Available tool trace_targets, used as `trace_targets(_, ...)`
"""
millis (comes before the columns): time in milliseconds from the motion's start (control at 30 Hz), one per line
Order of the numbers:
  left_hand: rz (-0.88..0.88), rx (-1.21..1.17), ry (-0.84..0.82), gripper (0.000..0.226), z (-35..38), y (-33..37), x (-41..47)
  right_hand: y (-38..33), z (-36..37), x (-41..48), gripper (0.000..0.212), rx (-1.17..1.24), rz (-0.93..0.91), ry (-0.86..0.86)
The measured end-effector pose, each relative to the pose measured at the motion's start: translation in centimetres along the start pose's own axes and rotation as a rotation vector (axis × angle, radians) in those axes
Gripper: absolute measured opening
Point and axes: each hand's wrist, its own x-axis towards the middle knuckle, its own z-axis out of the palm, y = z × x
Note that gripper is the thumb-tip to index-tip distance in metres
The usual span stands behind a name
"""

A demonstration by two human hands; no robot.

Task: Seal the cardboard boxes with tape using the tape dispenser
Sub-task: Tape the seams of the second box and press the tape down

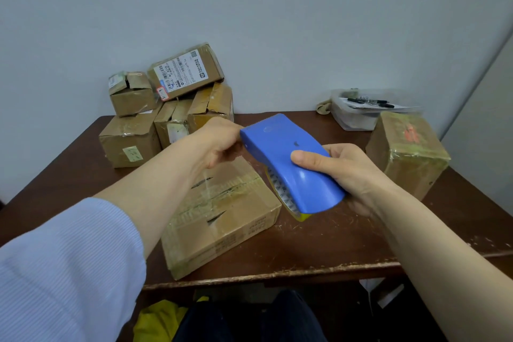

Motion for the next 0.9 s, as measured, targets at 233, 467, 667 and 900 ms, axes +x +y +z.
trace_targets(233, 0.105, 0.245, 0.235, 0.018, -2.2, 0.3, 1.2, -0.2, 0.7, -0.9, 0.027, -0.085, 0.038, 0.051)
trace_targets(467, 0.119, 0.345, 0.210, 0.029, -1.7, -1.7, 3.9, 1.8, 1.0, -2.6, 0.052, -0.146, 0.094, 0.118)
trace_targets(667, 0.106, 0.348, 0.239, 0.028, -2.4, -3.8, 6.6, 2.6, 0.6, -3.5, 0.046, -0.108, 0.162, 0.130)
trace_targets(900, 0.156, 0.312, 0.198, 0.012, -1.0, -4.2, 7.0, 2.9, -0.2, -3.2, 0.051, -0.079, 0.192, 0.143)
